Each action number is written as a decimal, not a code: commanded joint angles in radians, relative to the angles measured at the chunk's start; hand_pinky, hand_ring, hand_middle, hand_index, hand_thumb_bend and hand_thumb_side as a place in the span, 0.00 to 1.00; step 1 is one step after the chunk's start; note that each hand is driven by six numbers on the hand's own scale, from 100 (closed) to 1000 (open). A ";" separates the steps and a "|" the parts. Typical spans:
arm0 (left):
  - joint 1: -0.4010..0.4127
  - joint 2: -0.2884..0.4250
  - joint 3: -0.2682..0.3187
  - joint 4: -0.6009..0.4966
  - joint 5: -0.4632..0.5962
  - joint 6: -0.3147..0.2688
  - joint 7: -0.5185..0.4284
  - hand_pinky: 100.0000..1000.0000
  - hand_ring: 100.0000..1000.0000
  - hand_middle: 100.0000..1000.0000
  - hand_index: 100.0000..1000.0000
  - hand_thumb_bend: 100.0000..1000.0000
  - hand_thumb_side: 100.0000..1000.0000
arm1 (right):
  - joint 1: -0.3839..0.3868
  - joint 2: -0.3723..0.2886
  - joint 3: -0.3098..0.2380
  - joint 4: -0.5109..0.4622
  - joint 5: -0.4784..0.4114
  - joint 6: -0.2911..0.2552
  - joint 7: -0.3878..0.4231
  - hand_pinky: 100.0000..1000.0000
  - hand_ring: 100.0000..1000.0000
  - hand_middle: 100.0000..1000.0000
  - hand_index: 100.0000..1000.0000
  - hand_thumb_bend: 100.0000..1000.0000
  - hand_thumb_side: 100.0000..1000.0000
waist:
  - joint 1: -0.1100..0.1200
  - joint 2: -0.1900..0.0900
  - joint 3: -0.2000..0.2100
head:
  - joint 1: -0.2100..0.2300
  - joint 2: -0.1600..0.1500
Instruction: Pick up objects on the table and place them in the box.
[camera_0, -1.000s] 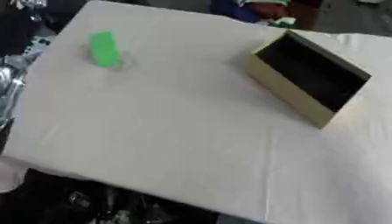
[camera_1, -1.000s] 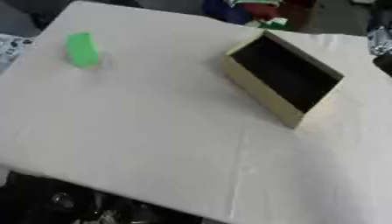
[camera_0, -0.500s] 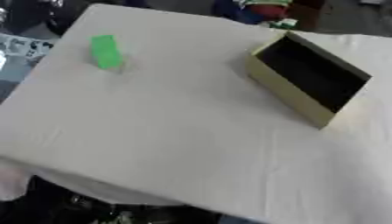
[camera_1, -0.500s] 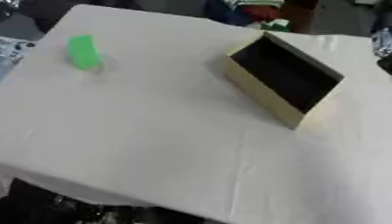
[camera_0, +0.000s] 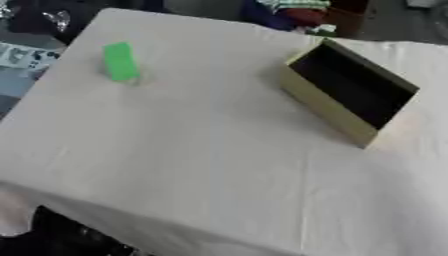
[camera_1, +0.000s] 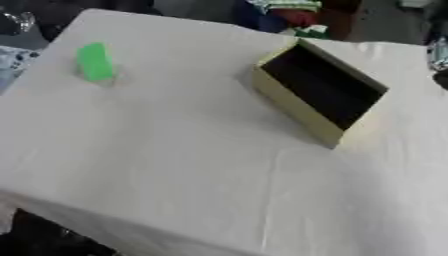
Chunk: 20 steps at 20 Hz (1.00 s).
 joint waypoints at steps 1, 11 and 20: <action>-0.056 -0.005 -0.002 0.094 -0.063 -0.020 -0.047 0.76 0.76 0.76 0.88 0.09 0.43 | -0.013 -0.014 -0.001 -0.007 0.003 -0.002 0.003 0.59 0.83 0.57 0.79 0.00 0.33 | 0.004 -0.018 0.000 | 0.005 0.005; -0.169 -0.122 0.019 0.301 -0.194 -0.061 0.015 0.76 0.75 0.75 0.88 0.33 0.45 | -0.017 -0.009 0.005 -0.004 0.000 -0.004 0.009 0.59 0.83 0.57 0.79 0.00 0.33 | -0.001 -0.011 -0.015 | 0.023 0.005; -0.186 -0.160 0.037 0.360 -0.267 -0.053 0.065 0.76 0.75 0.77 0.89 0.30 0.39 | -0.019 -0.004 0.007 -0.001 -0.003 -0.006 0.012 0.58 0.83 0.57 0.79 0.00 0.33 | -0.005 -0.004 -0.030 | 0.035 0.005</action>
